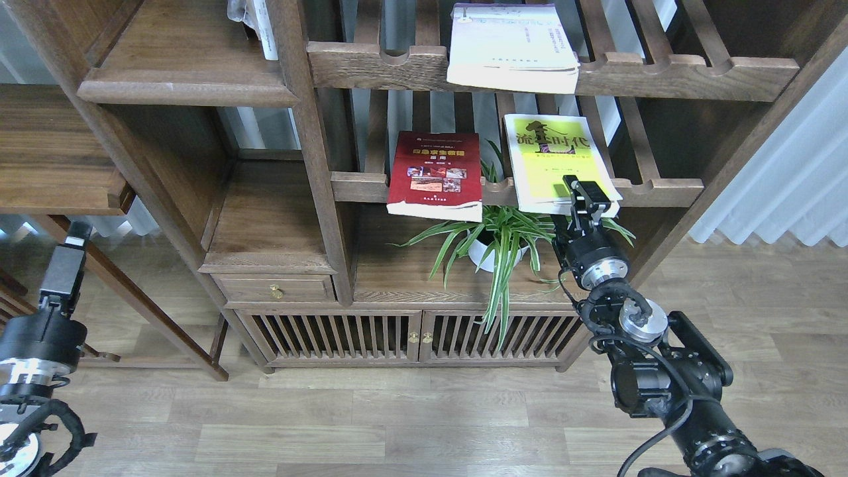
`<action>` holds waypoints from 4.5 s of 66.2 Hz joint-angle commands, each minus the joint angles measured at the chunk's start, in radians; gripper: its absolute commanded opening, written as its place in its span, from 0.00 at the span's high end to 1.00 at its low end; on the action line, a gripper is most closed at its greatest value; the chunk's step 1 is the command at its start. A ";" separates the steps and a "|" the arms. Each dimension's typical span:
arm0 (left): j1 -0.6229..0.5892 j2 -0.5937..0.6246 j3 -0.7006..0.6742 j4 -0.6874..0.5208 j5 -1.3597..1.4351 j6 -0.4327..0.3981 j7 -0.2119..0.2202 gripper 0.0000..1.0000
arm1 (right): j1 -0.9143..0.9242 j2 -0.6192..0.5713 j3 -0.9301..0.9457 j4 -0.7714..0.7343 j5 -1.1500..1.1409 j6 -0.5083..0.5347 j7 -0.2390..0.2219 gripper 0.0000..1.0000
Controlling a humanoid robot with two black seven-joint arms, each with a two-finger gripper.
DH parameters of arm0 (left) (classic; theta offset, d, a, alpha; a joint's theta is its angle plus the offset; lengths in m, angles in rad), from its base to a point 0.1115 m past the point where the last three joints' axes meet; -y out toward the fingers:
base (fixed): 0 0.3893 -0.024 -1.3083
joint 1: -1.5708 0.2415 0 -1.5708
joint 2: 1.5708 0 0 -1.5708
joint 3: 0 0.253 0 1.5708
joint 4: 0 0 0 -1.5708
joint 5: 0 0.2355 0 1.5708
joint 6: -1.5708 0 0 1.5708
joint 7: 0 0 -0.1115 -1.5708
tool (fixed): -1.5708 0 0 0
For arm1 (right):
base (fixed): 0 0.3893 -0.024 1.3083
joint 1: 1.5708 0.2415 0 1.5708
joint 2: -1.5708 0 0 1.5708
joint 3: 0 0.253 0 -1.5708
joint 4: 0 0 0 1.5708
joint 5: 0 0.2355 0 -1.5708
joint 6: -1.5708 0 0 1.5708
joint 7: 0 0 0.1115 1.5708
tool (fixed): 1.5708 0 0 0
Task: Organize books on shelf
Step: 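Grasp the bottom edge of the yellow-green book with the right gripper, then pull the yellow-green book off the shelf and lower it toward the robot, then bring the left gripper to the book and grasp its edge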
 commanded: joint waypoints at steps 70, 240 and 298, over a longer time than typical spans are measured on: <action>0.005 0.010 -0.038 -0.001 0.000 0.000 -0.005 0.00 | 0.015 0.000 -0.009 -0.010 0.033 0.196 0.036 0.96; -0.043 0.160 0.582 0.022 -0.485 0.000 0.414 0.00 | -0.426 -0.101 -0.604 0.357 0.103 0.326 -0.125 0.98; -0.081 0.071 0.792 -0.034 -0.536 0.000 0.422 0.00 | -0.440 -0.068 -0.710 0.357 0.099 0.326 -0.262 0.98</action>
